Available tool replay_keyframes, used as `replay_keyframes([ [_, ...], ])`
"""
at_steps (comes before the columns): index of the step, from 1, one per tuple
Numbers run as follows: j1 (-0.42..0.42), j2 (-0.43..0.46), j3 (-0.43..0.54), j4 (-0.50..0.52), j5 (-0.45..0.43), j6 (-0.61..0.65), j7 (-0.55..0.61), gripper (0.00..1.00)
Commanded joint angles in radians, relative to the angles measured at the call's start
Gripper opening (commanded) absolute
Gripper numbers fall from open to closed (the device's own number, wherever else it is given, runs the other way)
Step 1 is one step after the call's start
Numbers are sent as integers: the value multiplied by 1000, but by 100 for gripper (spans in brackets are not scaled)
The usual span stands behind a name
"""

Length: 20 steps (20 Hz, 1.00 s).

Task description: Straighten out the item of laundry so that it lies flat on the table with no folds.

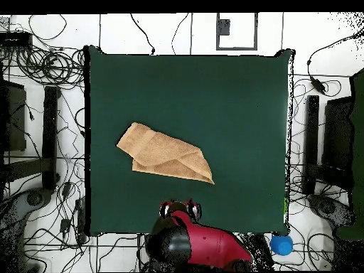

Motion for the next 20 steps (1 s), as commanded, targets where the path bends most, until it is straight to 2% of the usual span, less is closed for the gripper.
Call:
replay_keyframes([
  [1,119,102,16,-153,-113,-46,23,100],
  [6,123,156,43,-267,-158,-1,35,100],
  [8,144,184,32,-300,-169,-16,52,100],
  [11,222,218,-35,-355,-180,-66,81,100],
  [14,264,228,-74,-369,-171,-89,113,100],
  [17,318,292,-133,-390,-124,-159,169,100],
  [20,325,313,-154,-352,-106,-235,204,100],
])
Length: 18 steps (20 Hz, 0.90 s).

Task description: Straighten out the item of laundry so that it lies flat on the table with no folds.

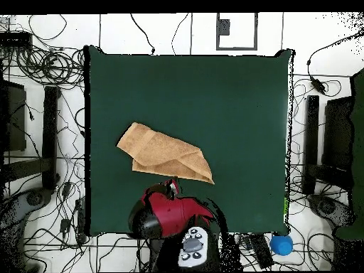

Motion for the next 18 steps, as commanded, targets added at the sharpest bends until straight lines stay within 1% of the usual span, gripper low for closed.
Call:
replay_keyframes([
  [1,56,88,-52,-63,56,-180,215,100],
  [4,63,76,-64,-32,65,-202,222,100],
  [7,90,51,-107,-5,74,-240,218,100],
  [8,90,49,-107,-1,76,-246,218,100],
  [10,82,63,-104,1,76,-277,220,100],
  [12,91,94,-117,2,89,-329,226,100],
  [18,143,127,-165,30,150,-425,239,100],
])
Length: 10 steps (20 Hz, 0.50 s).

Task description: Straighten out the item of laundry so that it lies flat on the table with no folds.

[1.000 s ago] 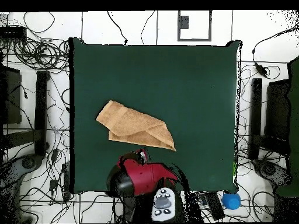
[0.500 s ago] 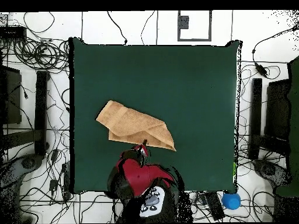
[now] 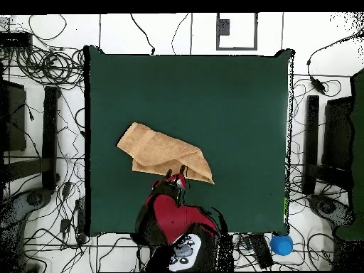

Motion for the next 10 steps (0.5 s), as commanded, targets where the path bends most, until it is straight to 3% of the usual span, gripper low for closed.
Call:
replay_keyframes([
  [1,51,62,4,38,111,-133,243,100],
  [4,12,83,47,44,111,-157,264,100],
  [10,-193,155,283,11,-10,-111,285,100],
])
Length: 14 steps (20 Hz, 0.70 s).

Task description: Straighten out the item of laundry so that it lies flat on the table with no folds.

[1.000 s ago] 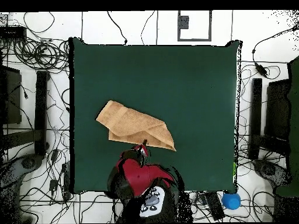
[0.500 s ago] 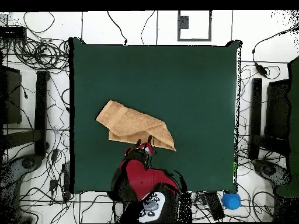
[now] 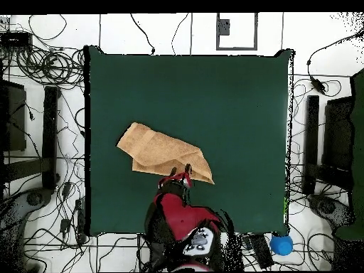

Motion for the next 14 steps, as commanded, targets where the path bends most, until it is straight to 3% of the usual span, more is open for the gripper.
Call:
replay_keyframes([
  [1,-125,95,269,-2,-42,6,277,100],
  [14,-179,97,352,6,-36,62,214,100],
])
